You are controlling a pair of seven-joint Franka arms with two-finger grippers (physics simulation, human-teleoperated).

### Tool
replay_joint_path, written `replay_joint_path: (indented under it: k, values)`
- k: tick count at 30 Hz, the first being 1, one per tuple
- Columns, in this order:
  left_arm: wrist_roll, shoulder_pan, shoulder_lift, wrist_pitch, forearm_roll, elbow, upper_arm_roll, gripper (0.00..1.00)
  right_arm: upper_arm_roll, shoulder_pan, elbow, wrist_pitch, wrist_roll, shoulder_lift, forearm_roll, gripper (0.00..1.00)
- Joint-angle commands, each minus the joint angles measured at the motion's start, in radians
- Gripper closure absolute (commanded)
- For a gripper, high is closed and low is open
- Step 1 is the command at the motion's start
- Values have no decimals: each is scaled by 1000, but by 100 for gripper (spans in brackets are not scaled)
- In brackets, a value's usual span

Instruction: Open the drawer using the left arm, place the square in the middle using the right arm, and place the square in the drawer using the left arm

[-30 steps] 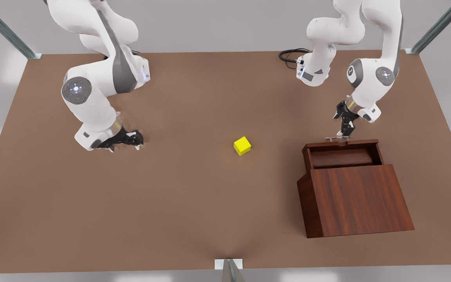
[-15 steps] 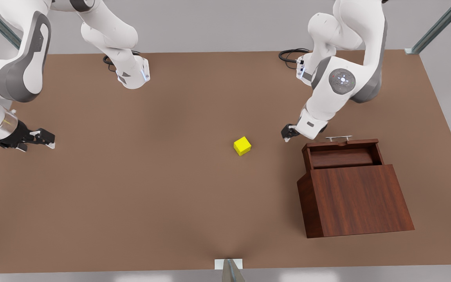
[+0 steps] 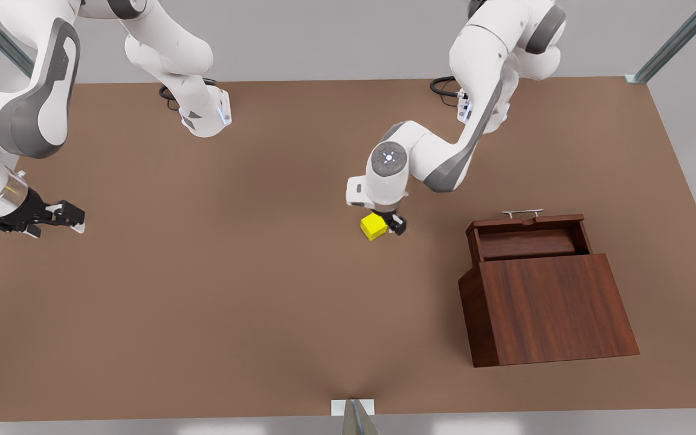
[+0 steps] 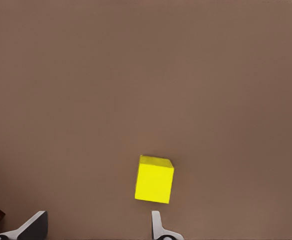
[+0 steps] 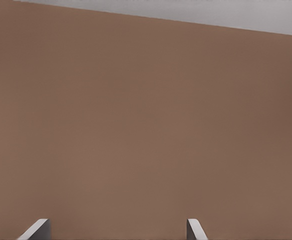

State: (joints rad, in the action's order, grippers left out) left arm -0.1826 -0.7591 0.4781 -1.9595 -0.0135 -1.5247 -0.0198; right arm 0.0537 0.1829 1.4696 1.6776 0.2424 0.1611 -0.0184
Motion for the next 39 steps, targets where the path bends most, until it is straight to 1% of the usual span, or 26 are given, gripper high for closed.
replay_joint_path:
  k: [1, 2, 3, 6, 11, 17, 22, 26, 39]
  values:
    - [0, -14, 14, -10, -74, 0, 0, 0, 0, 0, 0, 1, 0, 0, 0, 0]
    - [0, -31, 31, -21, -88, 0, 0, 0, 0, -2, 0, 1, 0, 0, 0, 0]
    - [0, -45, 40, -21, -164, -9, 0, 0, 0, -2, 0, 1, 0, 5, 0, 0]
    - [0, -65, 63, -24, -180, -15, 0, 0, 0, 1, -2, 2, 0, 9, 0, 0]
    - [6, -65, 7, -260, -178, -241, 0, 0, 0, 9, -15, 24, -2, 24, 0, 0]
    - [17, -65, -19, -487, -177, -423, -5, 0, 0, 9, -15, 34, 0, 28, 0, 0]
    - [17, -65, -10, -490, -177, -427, -5, 0, 0, 7, -15, 36, 0, 28, 0, 0]
    - [18, -65, -6, -538, -177, -457, -6, 0, 0, 6, -17, 37, 0, 28, 2, 0]
    - [18, -63, 88, -608, -175, -454, -15, 0, 2, 6, -17, 37, -2, 28, 0, 0]
